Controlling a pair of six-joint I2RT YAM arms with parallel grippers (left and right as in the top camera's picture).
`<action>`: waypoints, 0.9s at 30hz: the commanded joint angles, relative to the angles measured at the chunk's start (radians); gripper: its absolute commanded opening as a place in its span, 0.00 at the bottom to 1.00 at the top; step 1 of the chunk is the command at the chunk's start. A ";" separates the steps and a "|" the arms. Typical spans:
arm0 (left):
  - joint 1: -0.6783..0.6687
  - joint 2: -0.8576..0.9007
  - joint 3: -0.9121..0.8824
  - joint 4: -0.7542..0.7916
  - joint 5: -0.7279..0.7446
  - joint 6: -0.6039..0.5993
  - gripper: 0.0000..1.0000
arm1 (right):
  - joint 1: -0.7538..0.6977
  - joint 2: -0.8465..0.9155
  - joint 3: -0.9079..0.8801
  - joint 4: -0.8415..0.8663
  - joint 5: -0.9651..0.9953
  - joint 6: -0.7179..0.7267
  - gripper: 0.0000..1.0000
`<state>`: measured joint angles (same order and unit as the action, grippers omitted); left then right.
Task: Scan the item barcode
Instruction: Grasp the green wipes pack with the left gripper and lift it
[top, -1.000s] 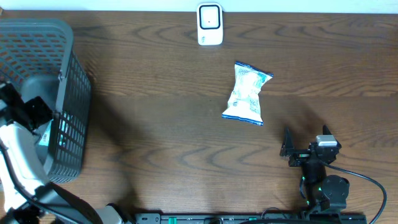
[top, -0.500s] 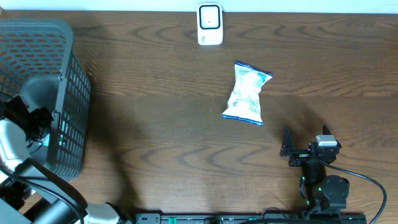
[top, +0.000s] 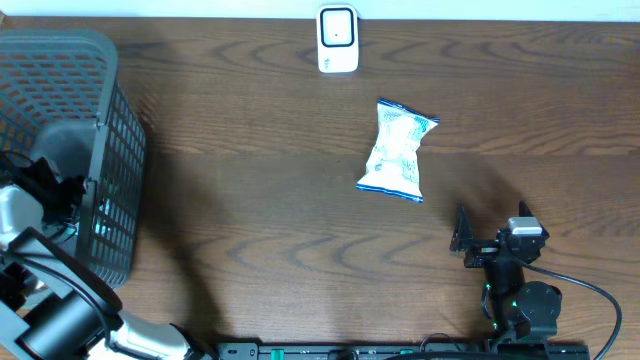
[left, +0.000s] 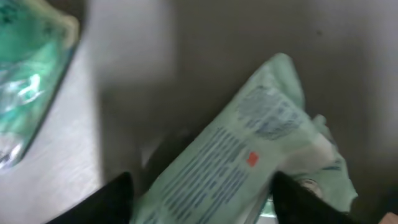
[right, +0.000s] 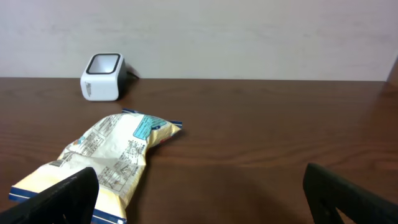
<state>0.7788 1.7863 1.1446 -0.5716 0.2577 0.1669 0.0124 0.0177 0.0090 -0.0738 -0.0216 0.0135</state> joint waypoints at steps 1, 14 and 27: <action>0.001 0.035 0.002 0.006 0.025 0.016 0.57 | -0.013 -0.003 -0.003 -0.002 0.001 -0.007 0.99; 0.005 -0.002 0.036 0.043 0.031 -0.179 0.07 | -0.013 -0.003 -0.003 -0.002 0.001 -0.007 0.99; 0.022 -0.455 0.145 0.247 0.031 -0.544 0.07 | -0.013 -0.003 -0.003 -0.002 0.001 -0.007 0.99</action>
<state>0.7975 1.4548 1.2606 -0.3553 0.2855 -0.2623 0.0124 0.0174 0.0090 -0.0738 -0.0219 0.0135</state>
